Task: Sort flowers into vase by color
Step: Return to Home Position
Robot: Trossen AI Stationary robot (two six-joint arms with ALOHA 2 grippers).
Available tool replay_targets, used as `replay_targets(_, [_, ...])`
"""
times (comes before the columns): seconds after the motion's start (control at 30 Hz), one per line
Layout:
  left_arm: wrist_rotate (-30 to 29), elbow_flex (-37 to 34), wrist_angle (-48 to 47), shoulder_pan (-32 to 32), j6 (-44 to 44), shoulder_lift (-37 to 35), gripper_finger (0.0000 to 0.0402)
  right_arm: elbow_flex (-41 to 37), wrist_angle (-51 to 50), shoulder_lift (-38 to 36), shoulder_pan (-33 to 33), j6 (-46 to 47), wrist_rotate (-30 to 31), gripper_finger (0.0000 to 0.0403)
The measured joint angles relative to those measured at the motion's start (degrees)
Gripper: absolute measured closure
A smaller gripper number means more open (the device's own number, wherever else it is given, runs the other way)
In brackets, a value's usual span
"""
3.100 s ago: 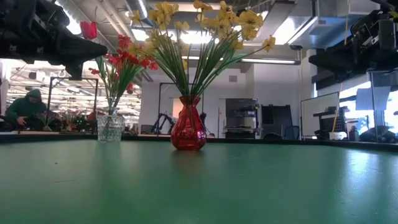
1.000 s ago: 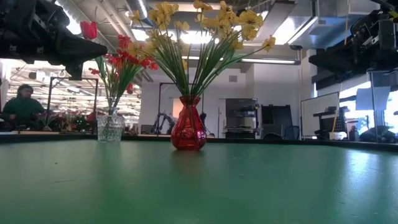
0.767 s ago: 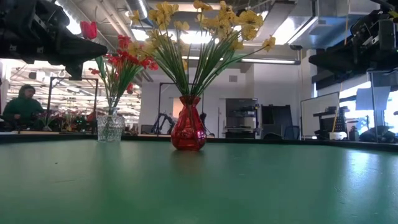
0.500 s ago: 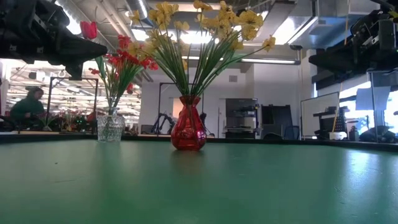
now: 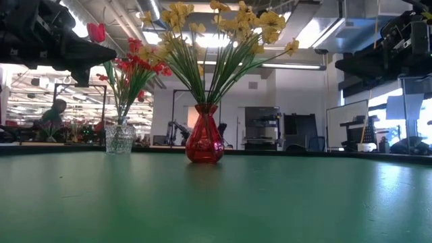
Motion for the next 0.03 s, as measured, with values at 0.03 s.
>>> replay_targets(0.03, [0.00,0.00,0.00,0.01,-0.01,0.00,0.0401,0.00,0.00,0.00,0.00,0.00,0.01,0.0393])
